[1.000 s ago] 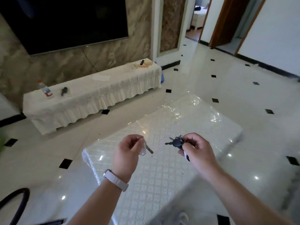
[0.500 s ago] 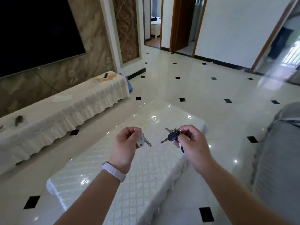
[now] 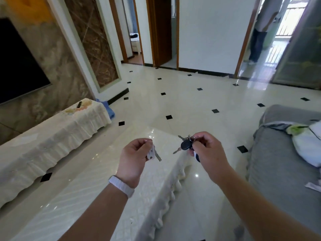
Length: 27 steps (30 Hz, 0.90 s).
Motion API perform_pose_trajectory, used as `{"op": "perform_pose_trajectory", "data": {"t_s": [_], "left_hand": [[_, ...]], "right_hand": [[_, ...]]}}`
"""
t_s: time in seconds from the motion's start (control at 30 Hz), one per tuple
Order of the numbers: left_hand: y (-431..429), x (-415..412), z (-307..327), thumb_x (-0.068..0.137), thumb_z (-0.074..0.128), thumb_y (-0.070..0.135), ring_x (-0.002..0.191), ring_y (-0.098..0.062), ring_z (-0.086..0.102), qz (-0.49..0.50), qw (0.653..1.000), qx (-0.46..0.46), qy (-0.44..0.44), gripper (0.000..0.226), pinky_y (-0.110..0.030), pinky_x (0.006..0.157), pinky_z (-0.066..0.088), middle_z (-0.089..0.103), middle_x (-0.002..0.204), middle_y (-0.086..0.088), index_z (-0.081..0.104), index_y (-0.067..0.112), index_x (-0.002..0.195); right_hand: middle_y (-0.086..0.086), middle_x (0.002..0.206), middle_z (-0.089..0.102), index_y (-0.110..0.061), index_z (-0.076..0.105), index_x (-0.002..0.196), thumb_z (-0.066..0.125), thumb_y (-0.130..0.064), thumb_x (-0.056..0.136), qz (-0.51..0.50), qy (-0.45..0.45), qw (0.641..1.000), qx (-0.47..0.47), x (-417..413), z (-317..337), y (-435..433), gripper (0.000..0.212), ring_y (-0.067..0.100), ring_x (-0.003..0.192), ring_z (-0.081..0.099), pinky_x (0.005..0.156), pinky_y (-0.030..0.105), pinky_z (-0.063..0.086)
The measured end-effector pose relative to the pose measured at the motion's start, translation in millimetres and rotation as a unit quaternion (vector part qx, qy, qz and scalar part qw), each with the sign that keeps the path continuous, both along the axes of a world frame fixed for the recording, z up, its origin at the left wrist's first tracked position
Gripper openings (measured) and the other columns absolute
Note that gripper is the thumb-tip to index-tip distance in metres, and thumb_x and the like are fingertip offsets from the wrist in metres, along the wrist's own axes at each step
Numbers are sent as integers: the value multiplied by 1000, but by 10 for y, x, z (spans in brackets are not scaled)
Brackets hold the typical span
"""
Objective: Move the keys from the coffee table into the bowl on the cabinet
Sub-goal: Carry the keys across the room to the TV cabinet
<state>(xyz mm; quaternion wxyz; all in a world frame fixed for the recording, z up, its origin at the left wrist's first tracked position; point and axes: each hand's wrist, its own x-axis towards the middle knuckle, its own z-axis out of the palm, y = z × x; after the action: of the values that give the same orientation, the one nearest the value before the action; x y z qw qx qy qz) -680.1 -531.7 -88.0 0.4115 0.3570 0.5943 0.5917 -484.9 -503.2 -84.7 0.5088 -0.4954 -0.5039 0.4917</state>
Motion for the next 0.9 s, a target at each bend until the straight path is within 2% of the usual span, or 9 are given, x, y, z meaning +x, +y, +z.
{"op": "perform_pose_trajectory", "data": {"t_s": [0.07,0.17,0.3,0.4,0.6,0.77,0.9], "left_hand": [[184,227,45,88,60,8,65,-16,63,-11,1000,7,-3,16,-31,64,51,68,65,2,70,14,78],[471,500,73,88,60,8,73,-24,62,-32,999,9,-9,15,-35,69,52,66,73,-5,70,14,79],[842,785,23,87,61,9,75,-24,62,-63,998,10,-4,14,-38,72,52,66,75,-5,70,15,80],[1178,954,-32,87,62,10,74,-24,63,-87,996,9,-3,16,-40,74,52,67,73,-3,71,17,78],[2031,1253,-261,86,63,9,76,-20,63,-146,989,-1,-19,16,-33,68,51,69,76,-2,71,19,77],[2949,1301,-443,85,65,12,80,-23,64,-189,981,-13,-34,13,-38,73,52,70,79,-3,72,20,78],[3689,1138,-445,85,65,12,79,-24,63,-200,979,-9,-46,13,-41,75,53,69,80,-6,71,20,78]], "right_hand": [[-1,59,68,-6,62,82,49,6,81,-4,7,1000,1,224,51,132,18,20,59,59,52,19,46],[-2,59,71,-6,62,81,48,7,82,-24,19,1000,3,523,132,325,19,22,60,60,58,24,49],[-1,59,69,-14,63,75,50,6,81,-61,17,998,4,826,122,583,24,22,60,63,49,17,46],[2,61,68,-13,64,78,50,6,80,-90,13,996,0,986,49,808,23,22,61,63,44,16,44],[6,68,67,-14,63,78,51,4,81,-124,-17,992,-20,1223,-109,1397,22,20,61,62,48,19,44],[10,71,67,-15,62,77,51,4,81,-179,-36,983,-30,1247,-160,2194,22,20,59,61,46,17,43],[11,73,67,-14,62,78,51,4,81,-175,-56,982,-41,1049,-174,2910,21,19,59,61,46,16,44]]}}
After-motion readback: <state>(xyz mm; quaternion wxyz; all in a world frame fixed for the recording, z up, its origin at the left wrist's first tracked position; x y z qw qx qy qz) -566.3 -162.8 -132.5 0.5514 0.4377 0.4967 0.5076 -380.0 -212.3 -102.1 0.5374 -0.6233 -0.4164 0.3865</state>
